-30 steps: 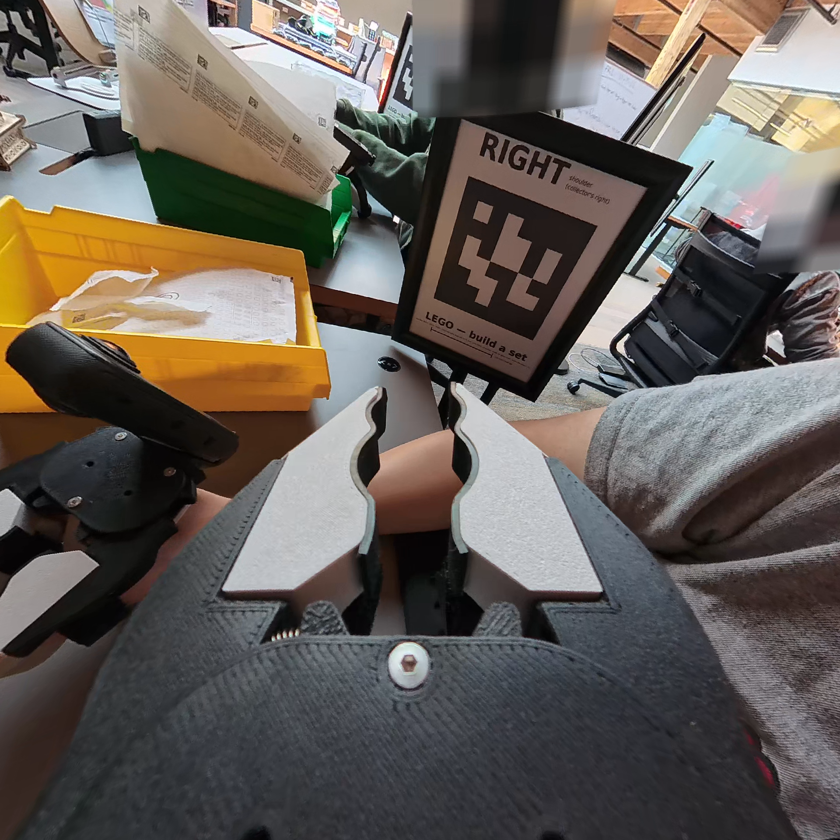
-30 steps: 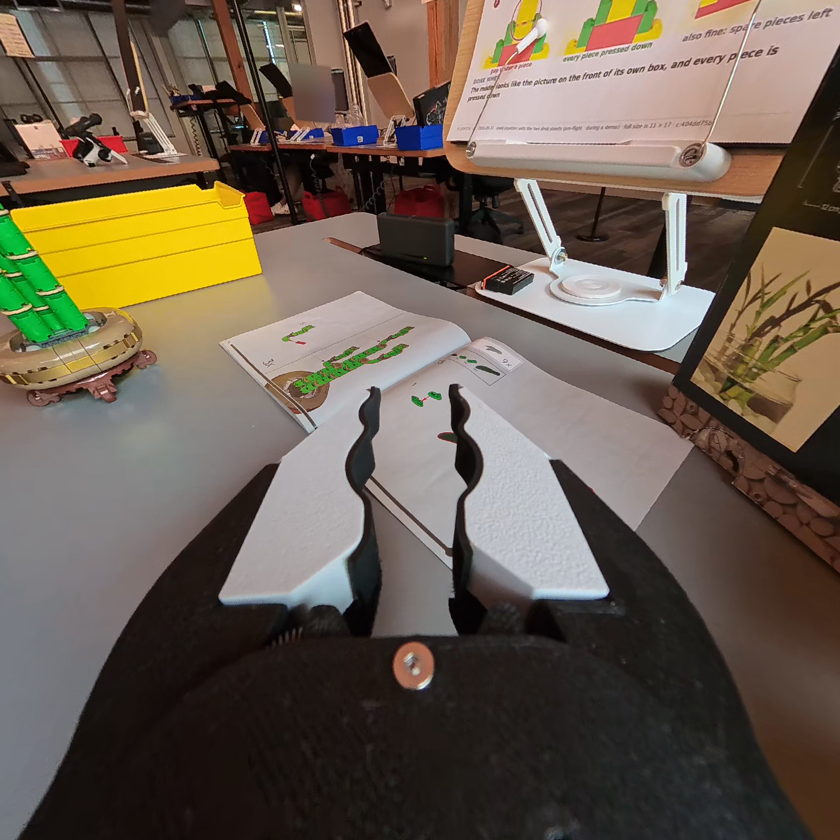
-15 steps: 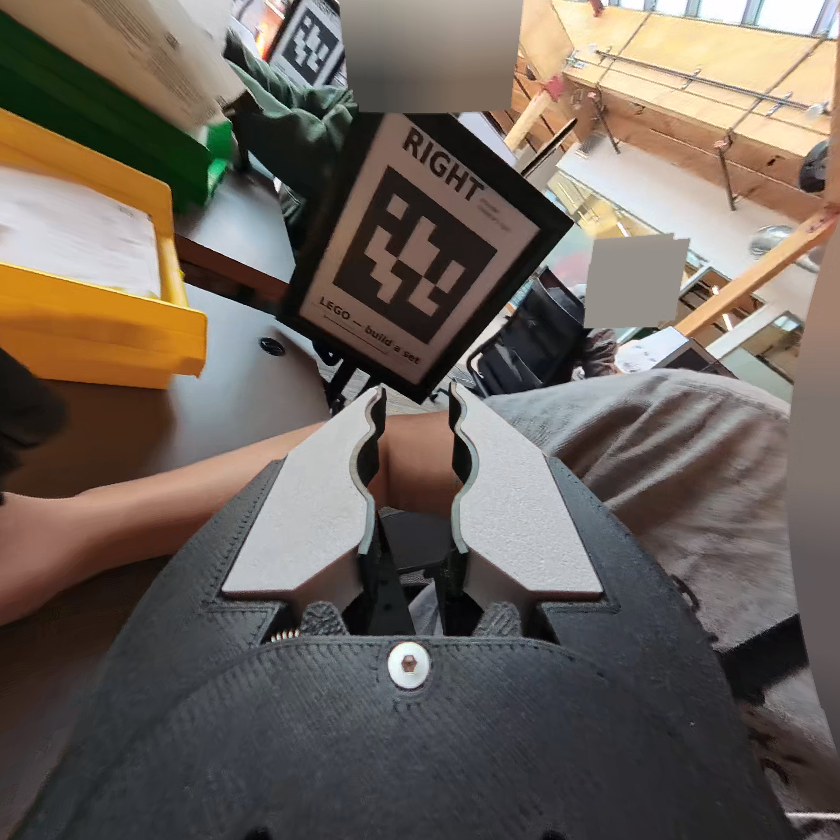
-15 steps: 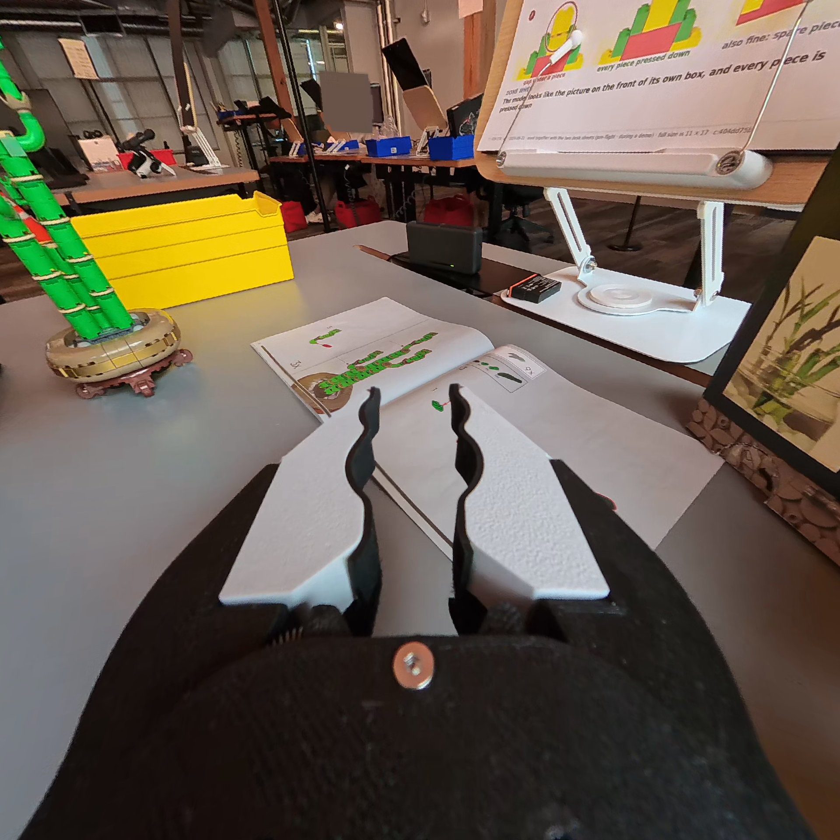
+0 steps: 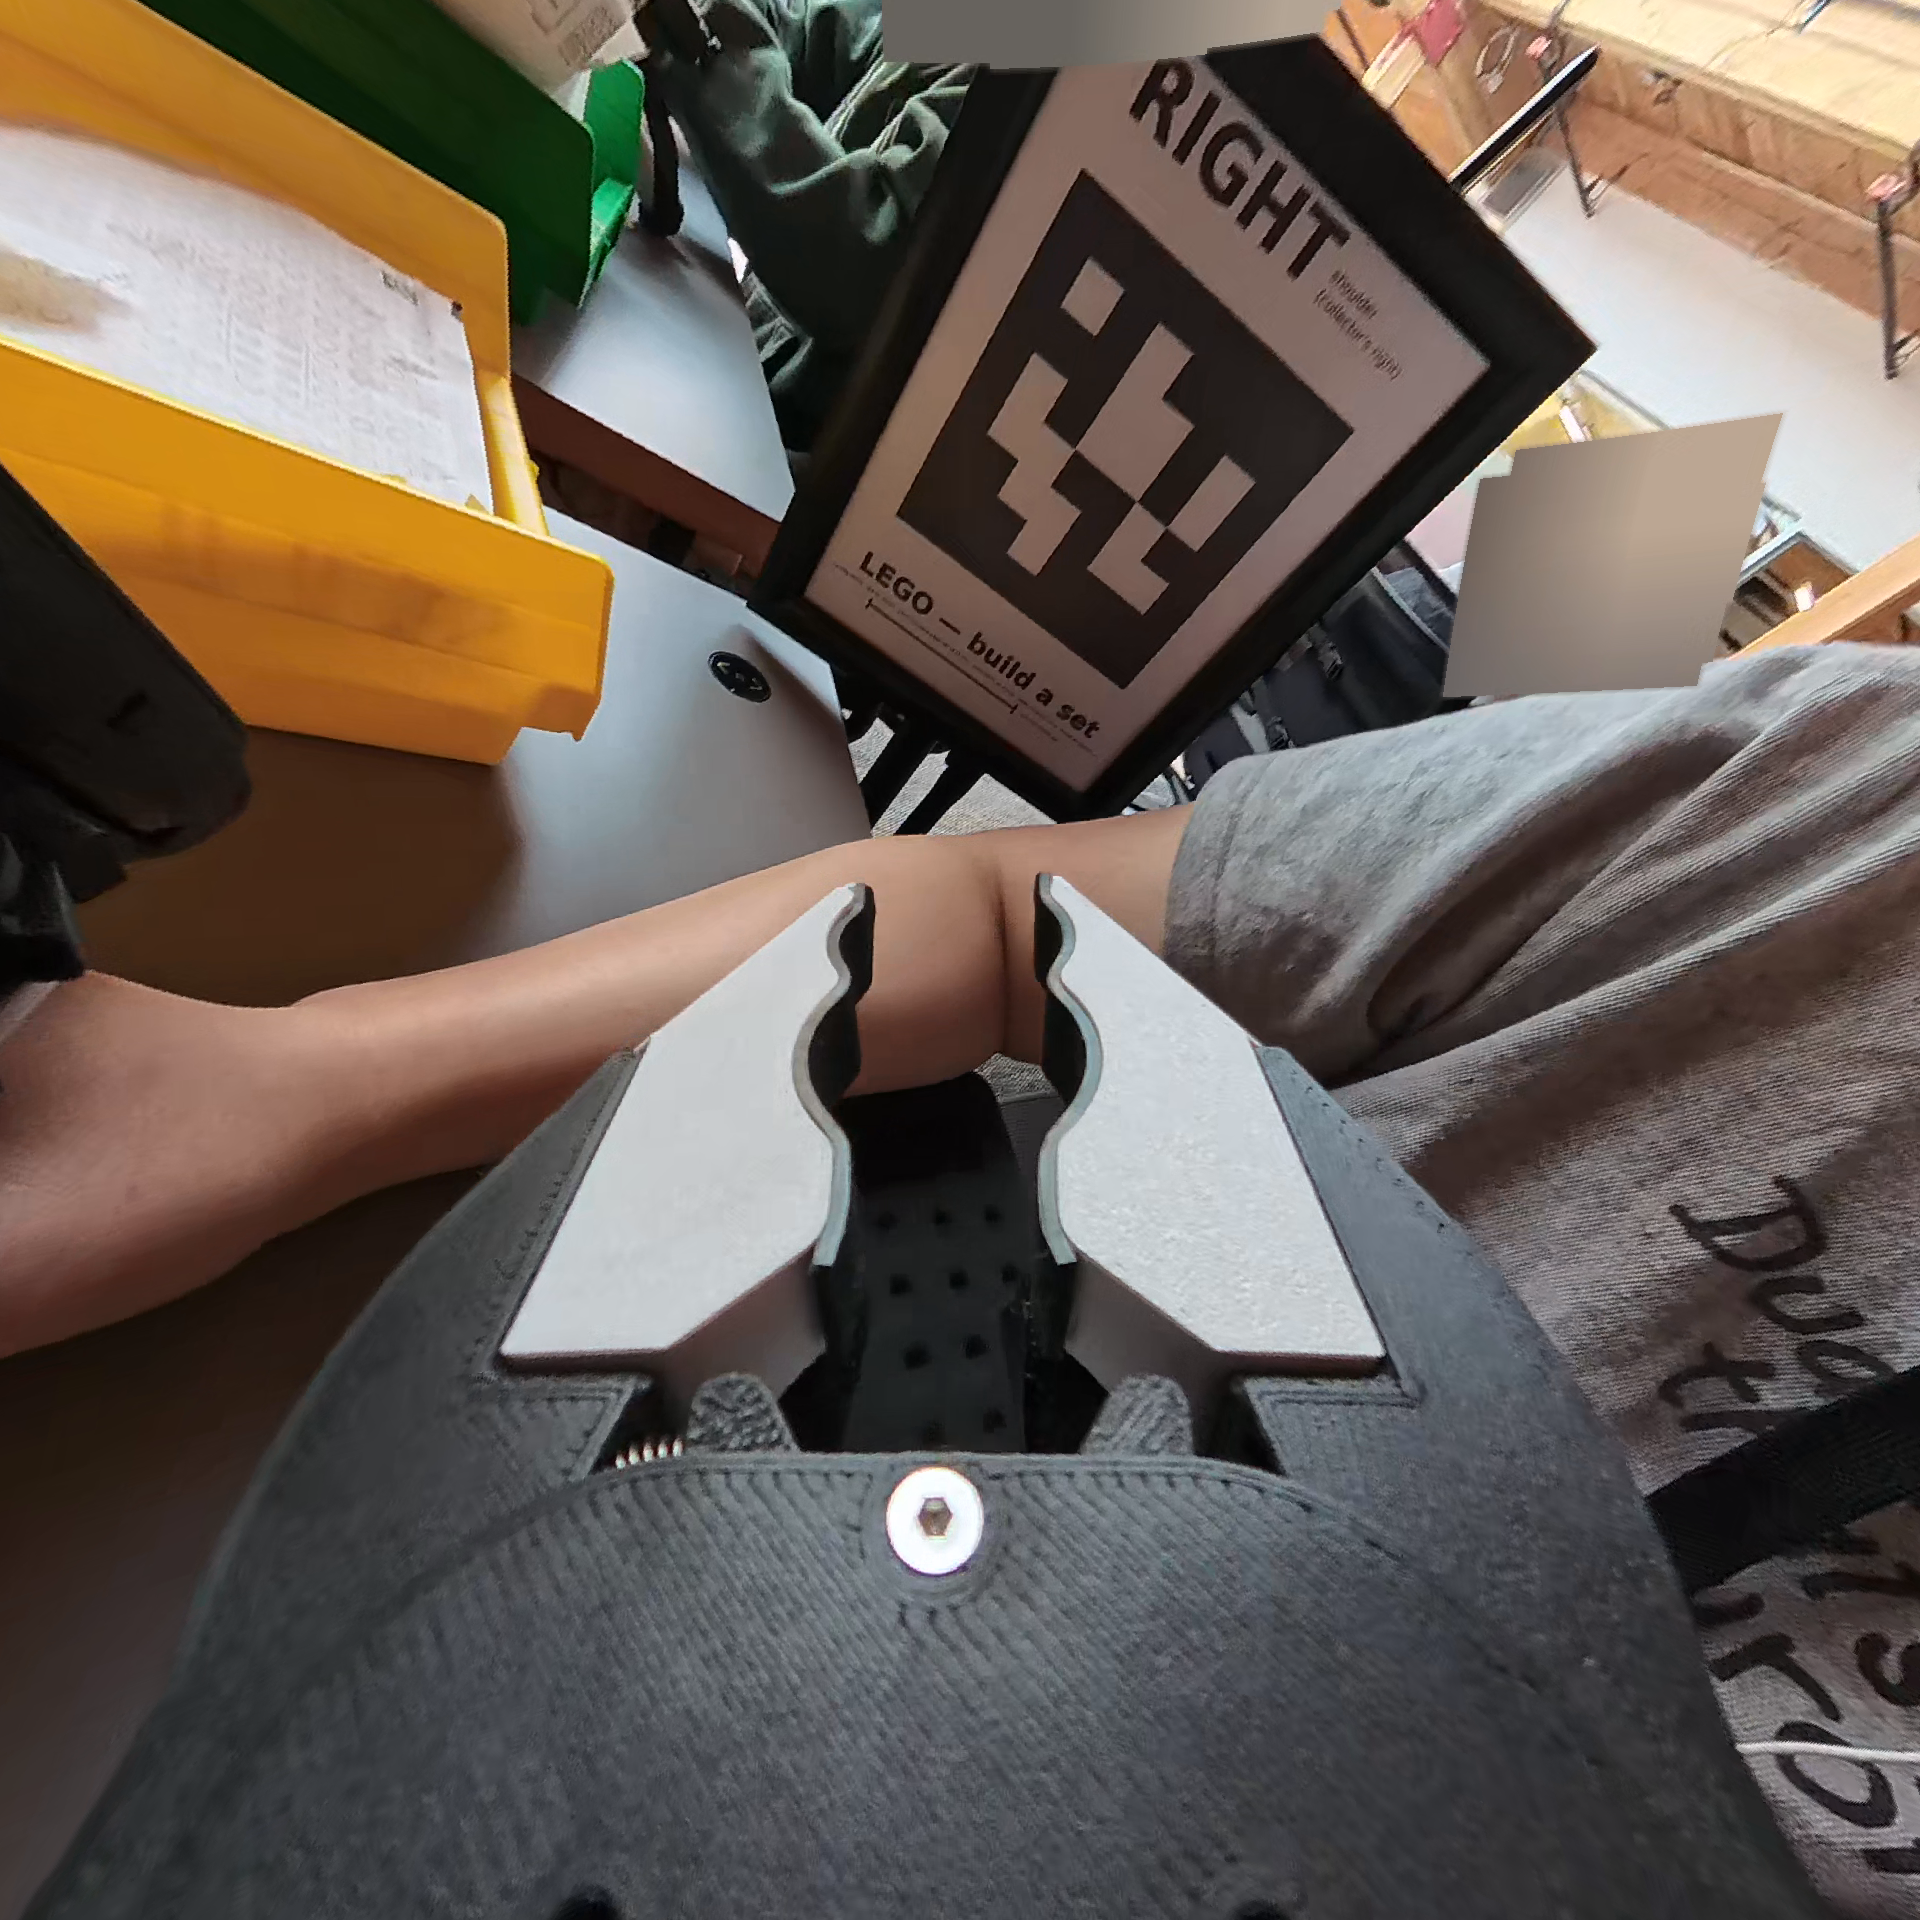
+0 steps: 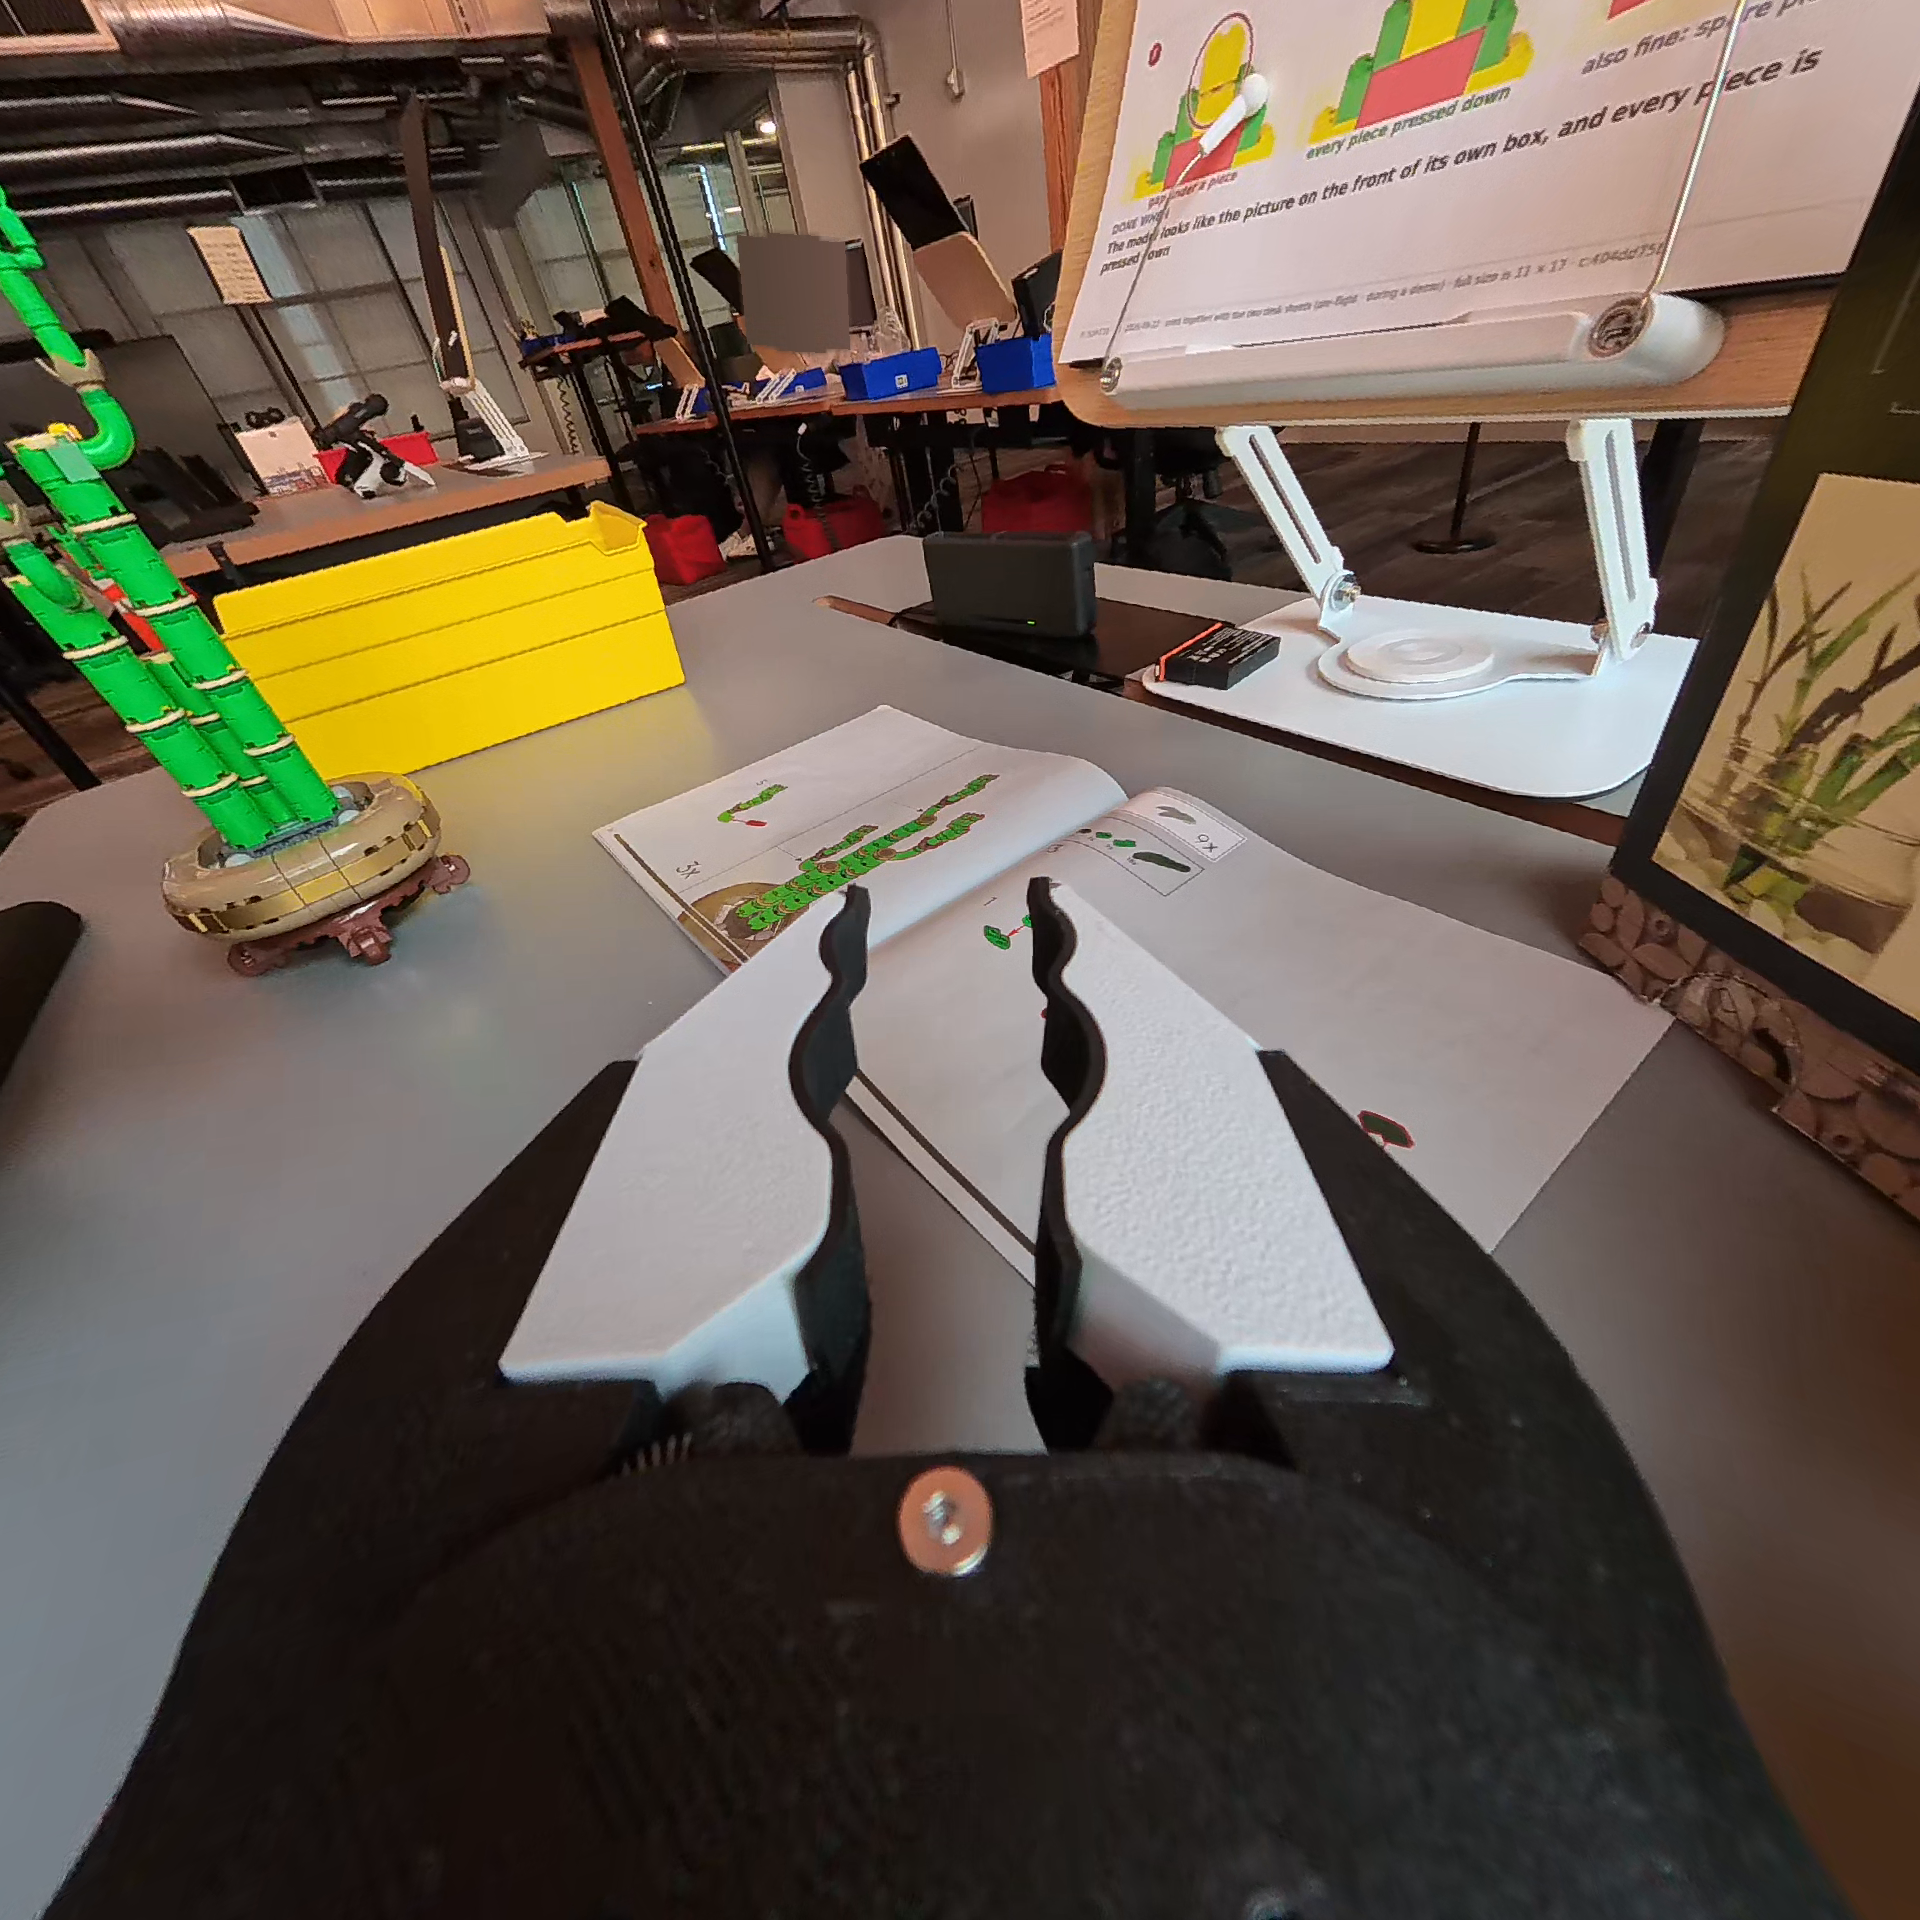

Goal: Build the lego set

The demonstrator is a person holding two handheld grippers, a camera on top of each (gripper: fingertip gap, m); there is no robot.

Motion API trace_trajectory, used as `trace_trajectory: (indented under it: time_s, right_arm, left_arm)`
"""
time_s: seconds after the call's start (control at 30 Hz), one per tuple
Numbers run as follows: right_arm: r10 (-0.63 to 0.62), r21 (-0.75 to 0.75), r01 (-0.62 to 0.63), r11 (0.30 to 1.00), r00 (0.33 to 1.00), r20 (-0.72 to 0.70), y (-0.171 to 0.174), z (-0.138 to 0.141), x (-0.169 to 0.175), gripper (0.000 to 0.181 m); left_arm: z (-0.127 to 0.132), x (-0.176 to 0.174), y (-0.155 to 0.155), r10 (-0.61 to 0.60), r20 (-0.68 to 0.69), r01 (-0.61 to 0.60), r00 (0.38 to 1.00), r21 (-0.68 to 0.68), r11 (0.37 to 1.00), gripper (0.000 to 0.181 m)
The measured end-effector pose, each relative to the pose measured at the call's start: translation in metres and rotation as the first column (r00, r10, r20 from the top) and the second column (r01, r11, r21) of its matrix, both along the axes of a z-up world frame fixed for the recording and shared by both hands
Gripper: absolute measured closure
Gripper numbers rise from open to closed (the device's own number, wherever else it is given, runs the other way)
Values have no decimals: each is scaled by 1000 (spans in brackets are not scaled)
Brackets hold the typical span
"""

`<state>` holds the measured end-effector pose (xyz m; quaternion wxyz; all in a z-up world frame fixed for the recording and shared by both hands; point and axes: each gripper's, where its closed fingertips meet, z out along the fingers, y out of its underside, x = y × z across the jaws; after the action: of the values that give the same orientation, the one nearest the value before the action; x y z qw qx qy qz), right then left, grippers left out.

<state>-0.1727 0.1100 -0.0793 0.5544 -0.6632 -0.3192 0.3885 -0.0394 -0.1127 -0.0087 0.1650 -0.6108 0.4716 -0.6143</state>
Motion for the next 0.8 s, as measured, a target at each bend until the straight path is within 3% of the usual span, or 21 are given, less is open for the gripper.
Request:
trace_trajectory:
  time_s: [0.27, 0.37, 0.43, 0.53, 0.63, 0.7, 0.8]
  right_arm:
    - [-48, -4, 48, 999, 999, -13, 7, 1, 10, 151]
    - [-128, 17, 127, 992, 985, 112, 19, -8, 29, 150]
    - [-158, 46, 151, 987, 962, 224, 22, -16, 40, 148]
    - [-159, 87, 137, 987, 926, 341, 22, -28, 47, 139]
    - [-65, 100, 31, 994, 930, 362, 11, -32, 38, 133]
    - [-39, 109, -3, 994, 925, 378, 9, -36, 35, 130]
    - [-26, 110, -18, 994, 919, 392, 8, -38, 32, 130]
  left_arm:
    - [-15, 4, 3, 20, -23, -17, 1000, 108, 994, 148]
    - [-4, -5, 31, 134, 25, -137, 991, 233, 963, 149]
    - [2, -25, 72, 282, 28, -272, 959, 369, 889, 147]
    - [-1, -87, 157, 594, -34, -467, 804, 582, 666, 124]
    - [-13, -154, 210, 768, -121, -510, 629, 681, 525, 119]
    - [-24, -187, 229, 833, -179, -521, 524, 706, 479, 119]
    - [-47, -215, 241, 862, -285, -484, 419, 734, 477, 122]
